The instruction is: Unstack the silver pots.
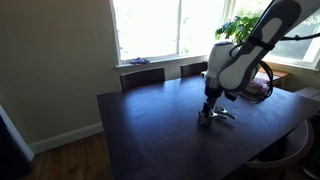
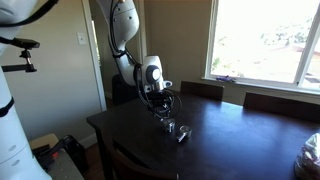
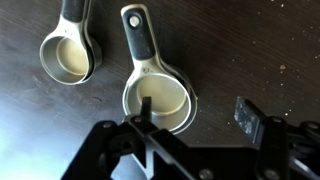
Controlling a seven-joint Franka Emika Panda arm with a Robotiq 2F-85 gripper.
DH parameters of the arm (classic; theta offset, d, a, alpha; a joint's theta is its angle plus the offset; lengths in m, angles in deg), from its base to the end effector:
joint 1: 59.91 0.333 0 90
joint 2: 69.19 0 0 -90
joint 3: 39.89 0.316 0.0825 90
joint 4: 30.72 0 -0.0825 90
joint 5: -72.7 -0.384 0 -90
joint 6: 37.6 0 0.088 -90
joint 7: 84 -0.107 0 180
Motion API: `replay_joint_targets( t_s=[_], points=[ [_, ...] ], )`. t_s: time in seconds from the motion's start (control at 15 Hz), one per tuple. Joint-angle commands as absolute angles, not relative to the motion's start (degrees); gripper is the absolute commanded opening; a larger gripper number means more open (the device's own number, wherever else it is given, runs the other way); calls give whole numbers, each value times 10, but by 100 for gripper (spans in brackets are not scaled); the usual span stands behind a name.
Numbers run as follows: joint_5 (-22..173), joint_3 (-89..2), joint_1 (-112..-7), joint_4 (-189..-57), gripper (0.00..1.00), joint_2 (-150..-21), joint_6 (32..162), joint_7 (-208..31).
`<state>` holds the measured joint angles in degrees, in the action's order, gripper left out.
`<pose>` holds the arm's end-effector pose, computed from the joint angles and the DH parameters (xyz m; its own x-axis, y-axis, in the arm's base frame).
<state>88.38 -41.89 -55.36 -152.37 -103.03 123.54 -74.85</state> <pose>0.5742 0.0383 0.1357 0.8901 0.4522 0.0573 0.4411 -0.8862 0.1418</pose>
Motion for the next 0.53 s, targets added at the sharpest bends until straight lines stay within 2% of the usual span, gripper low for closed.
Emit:
replay_joint_targets(
  t_s=[0.0, 0.13, 0.2, 0.33, 0.47],
  points=[
    [862, -400, -568, -1480, 61, -1040, 1181, -738],
    [858, -401, -565, -1458, 52, -1050, 1162, -741],
    [858, -401, -564, -1447, 53, -1056, 1153, -743],
    [857, -402, -563, -1425, 66, -1070, 1137, -745],
    [856, -402, -563, -1405, 75, -1084, 1122, -745]
  ],
)
